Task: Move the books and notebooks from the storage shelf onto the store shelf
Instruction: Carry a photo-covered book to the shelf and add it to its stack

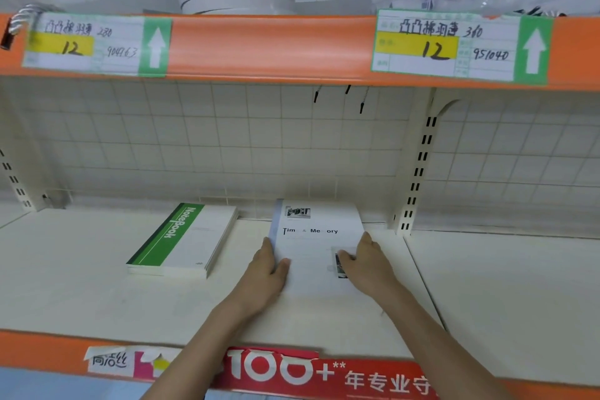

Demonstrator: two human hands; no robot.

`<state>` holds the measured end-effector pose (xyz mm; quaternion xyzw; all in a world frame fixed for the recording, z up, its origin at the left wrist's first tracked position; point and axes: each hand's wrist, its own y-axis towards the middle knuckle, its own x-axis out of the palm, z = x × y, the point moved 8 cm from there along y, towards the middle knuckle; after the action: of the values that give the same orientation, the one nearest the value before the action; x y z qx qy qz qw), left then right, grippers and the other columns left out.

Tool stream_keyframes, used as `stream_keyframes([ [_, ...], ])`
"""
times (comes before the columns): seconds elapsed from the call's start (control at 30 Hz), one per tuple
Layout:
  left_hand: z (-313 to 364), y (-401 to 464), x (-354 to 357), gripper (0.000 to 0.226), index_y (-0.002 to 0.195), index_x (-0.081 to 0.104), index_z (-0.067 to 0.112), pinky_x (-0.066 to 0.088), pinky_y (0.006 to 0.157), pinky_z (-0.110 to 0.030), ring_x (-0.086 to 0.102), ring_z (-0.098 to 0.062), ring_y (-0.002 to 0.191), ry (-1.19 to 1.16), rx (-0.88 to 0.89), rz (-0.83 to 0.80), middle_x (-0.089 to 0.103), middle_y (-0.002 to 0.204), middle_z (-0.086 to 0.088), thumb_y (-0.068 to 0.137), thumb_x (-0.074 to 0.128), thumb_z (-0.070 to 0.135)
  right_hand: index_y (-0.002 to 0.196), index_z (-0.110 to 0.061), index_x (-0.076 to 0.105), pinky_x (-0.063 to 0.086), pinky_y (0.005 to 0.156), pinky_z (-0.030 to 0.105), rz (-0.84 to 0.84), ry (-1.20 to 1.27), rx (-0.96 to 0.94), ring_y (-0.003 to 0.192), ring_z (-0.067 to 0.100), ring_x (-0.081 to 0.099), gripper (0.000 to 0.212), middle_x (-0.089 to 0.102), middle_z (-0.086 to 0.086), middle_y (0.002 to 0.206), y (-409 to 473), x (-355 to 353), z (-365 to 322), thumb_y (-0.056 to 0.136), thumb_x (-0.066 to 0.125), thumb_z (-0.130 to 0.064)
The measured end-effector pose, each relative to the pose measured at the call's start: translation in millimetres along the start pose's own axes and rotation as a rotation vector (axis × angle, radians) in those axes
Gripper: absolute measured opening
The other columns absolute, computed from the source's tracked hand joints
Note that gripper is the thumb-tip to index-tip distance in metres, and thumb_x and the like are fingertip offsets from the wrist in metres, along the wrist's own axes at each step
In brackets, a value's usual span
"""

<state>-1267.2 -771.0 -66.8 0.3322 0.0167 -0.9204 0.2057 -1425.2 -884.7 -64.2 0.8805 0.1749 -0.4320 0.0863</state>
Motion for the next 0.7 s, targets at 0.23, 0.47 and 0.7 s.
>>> stream_keyframes([
  [0.23, 4, -2, 2, 0.04, 0.137, 0.028, 0.011, 0.023, 0.08, -0.012, 0.036, -0.01, 0.116, 0.001, -0.015, -0.01, 0.03, 0.118, 0.01, 0.101, 0.04, 0.026, 0.148, 0.004, 0.003, 0.042, 0.085, 0.031, -0.022, -0.134, 0.009, 0.119, 0.03, 0.049, 0.068, 0.031, 0.02, 0.143, -3, 9, 3, 0.101, 0.033, -0.035],
  [0.47, -7, -4, -11, 0.028, 0.114, 0.039, 0.019, 0.032, 0.077, -0.003, 0.042, -0.008, 0.11, 0.095, -0.018, 0.003, 0.043, 0.113, 0.017, 0.097, 0.044, 0.04, 0.152, -0.012, 0.007, 0.007, 0.117, 0.048, 0.015, -0.428, -0.117, 0.147, 0.032, -0.002, 0.063, -0.004, 0.016, 0.159, -9, 16, -26, 0.101, 0.022, -0.045],
  [0.7, -37, -27, -75, 0.076, 0.15, 0.011, 0.01, 0.015, 0.118, -0.032, 0.013, -0.021, 0.146, 0.625, -0.087, 0.072, 0.011, 0.158, -0.009, 0.086, 0.017, 0.051, 0.153, -0.016, 0.005, 0.006, 0.118, 0.044, -0.095, -0.43, -0.386, 0.147, 0.03, -0.002, 0.061, -0.003, 0.013, 0.159, -23, 68, -105, 0.101, 0.023, -0.044],
])
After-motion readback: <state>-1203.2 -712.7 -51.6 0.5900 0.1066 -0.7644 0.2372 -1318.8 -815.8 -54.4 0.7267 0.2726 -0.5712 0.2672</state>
